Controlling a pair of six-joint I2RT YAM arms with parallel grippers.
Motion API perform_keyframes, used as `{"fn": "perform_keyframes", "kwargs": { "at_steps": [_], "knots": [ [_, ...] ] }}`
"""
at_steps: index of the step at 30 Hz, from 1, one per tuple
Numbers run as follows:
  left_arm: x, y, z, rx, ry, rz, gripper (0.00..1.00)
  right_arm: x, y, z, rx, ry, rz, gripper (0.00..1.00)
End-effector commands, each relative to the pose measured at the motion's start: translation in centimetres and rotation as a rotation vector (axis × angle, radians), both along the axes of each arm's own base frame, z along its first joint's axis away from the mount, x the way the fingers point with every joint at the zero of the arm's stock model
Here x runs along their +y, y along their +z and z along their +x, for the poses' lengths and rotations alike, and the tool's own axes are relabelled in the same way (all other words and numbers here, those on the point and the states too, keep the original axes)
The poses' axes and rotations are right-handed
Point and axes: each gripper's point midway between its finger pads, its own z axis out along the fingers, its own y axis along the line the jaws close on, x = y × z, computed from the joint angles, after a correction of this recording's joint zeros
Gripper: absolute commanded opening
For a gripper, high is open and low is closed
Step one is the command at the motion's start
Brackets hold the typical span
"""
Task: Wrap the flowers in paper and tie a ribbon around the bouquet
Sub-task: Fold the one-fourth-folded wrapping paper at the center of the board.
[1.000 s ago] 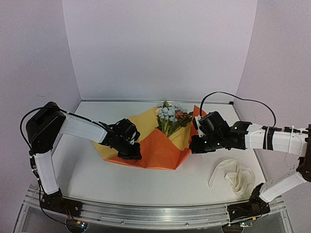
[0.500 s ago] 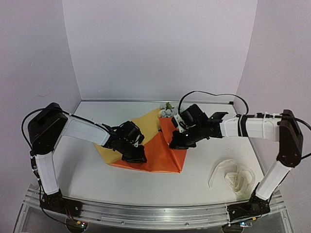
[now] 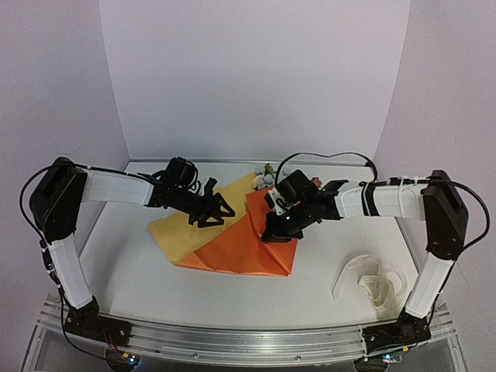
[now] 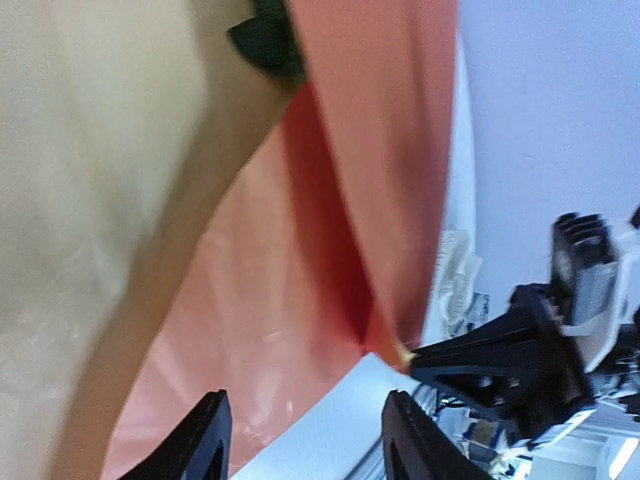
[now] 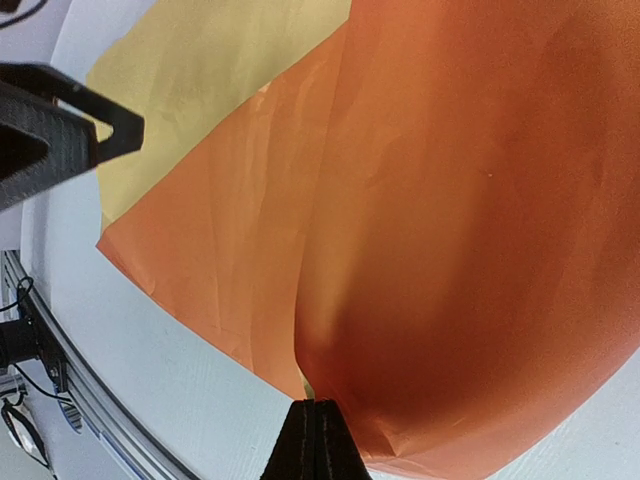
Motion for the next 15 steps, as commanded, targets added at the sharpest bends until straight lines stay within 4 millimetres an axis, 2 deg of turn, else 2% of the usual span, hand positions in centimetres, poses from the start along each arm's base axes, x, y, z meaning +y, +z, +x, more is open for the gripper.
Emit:
{"fn": "perform_keyframes", "kwargs": {
  "at_steps": [1,7,15],
  "knots": [
    [-3.5,2.8,0.8,0.029,-0.112,-0.22,0.62,1.6,1.3,0.2,-0.023,0.034,0.055,0.0],
    [-5.0,0.9,1.5,0.093,-0.153,-0.279,0.66,1.8,1.5,-0.3,-0.024,0.065,0.065,0.0],
    [-5.8,0.3,1.7,0.12,-0.178,-0.357,0.64,1.6,1.2,-0.5,-0.027,0.092,0.061,0.0]
  ]
}}
